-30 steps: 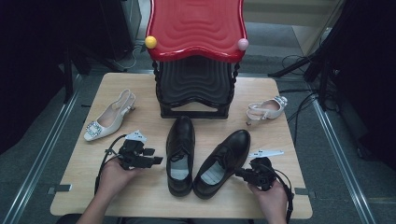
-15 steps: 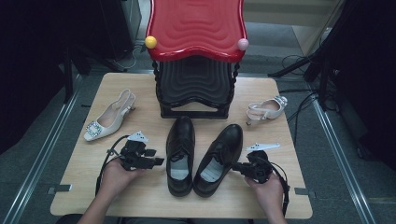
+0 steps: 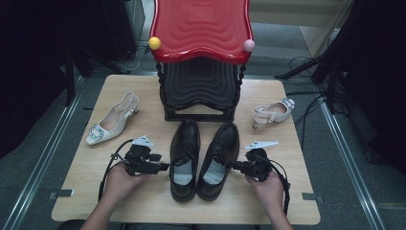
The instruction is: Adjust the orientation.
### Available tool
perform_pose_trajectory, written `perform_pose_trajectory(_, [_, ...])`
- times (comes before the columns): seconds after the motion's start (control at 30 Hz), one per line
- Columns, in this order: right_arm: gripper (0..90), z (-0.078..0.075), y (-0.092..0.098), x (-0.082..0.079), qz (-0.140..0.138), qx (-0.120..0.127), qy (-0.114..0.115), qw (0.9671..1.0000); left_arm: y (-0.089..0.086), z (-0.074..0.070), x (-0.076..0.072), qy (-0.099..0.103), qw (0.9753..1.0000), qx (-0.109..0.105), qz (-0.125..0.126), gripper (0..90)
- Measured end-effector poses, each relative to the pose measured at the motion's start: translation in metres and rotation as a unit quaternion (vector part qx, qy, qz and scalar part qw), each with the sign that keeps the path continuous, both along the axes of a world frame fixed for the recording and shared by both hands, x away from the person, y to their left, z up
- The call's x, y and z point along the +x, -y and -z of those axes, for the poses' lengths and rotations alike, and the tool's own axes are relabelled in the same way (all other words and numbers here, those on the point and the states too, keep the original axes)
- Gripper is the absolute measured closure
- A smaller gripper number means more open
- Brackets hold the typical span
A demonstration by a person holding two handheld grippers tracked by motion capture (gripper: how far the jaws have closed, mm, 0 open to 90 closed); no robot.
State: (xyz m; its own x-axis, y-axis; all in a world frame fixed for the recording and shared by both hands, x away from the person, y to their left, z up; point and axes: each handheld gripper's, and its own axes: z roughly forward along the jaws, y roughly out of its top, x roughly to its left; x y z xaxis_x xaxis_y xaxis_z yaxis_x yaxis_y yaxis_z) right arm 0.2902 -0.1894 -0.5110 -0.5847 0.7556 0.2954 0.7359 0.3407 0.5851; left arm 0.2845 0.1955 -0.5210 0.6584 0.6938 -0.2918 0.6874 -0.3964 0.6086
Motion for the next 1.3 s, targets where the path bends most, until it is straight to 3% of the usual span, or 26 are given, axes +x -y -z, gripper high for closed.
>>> perform_pose_trajectory(0.17, [90.0,-0.001,-0.006,0.003,-0.002,-0.010,0.005,0.9999,0.003,0.001,0.000,0.000,1.0000,0.005,0.006,44.3])
perform_pose_trajectory(0.27, [90.0,-0.001,-0.009,0.006,-0.002,-0.010,0.006,0.9999,0.003,0.001,0.001,-0.014,0.9999,-0.005,-0.004,46.1])
perform_pose_trajectory(0.4, [90.0,0.000,-0.012,0.010,-0.002,-0.005,0.007,1.0000,0.004,0.003,0.002,-0.030,0.9993,-0.019,-0.013,55.6])
perform_pose_trajectory(0.6, [90.0,0.002,-0.019,0.012,0.006,0.001,0.015,0.9999,0.008,0.004,0.002,-0.049,0.9983,-0.031,-0.006,75.8])
perform_pose_trajectory(0.77, [90.0,0.006,-0.018,0.013,0.013,0.024,0.011,0.9996,0.010,0.007,0.001,-0.066,0.9956,-0.064,-0.016,89.3])
perform_pose_trajectory(0.97, [90.0,0.011,-0.011,0.017,0.018,0.067,-0.012,0.9975,0.010,0.008,-0.002,-0.068,0.9946,-0.073,-0.026,90.0])
perform_pose_trajectory(1.2, [90.0,0.010,-0.008,0.021,0.024,0.066,-0.013,0.9974,0.018,0.009,-0.008,-0.069,0.9949,-0.074,-0.007,90.0])
perform_pose_trajectory(1.3, [90.0,0.011,-0.005,0.025,0.030,0.069,-0.009,0.9971,0.026,0.008,-0.014,-0.054,0.9964,-0.066,-0.003,90.0])
